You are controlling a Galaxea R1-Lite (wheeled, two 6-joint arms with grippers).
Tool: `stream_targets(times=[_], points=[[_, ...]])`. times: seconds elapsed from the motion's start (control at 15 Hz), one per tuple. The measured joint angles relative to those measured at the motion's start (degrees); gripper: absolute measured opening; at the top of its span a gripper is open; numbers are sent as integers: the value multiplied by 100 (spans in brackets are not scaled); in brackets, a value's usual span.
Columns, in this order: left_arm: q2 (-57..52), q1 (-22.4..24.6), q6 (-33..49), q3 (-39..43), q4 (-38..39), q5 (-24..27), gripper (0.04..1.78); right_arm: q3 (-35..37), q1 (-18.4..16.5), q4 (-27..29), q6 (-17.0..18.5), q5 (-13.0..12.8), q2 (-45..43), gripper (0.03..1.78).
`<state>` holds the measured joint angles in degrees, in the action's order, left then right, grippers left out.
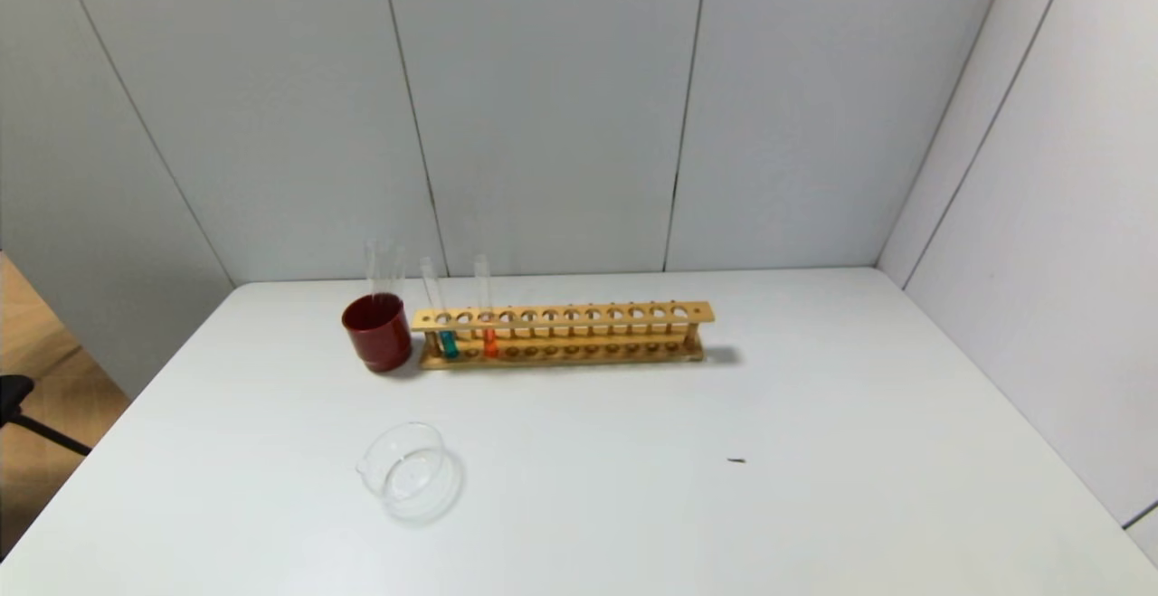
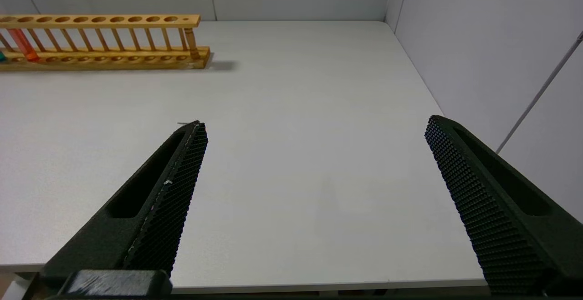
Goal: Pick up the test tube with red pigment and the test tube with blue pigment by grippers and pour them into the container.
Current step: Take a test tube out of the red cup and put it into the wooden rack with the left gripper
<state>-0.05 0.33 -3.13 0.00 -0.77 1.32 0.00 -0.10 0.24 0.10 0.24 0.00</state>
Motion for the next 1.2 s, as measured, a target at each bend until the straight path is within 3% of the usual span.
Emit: stream_targets(times=[1.2], points=[[0,-6,-98,0,-9,17,175,0,0,0,0,0,0,175]])
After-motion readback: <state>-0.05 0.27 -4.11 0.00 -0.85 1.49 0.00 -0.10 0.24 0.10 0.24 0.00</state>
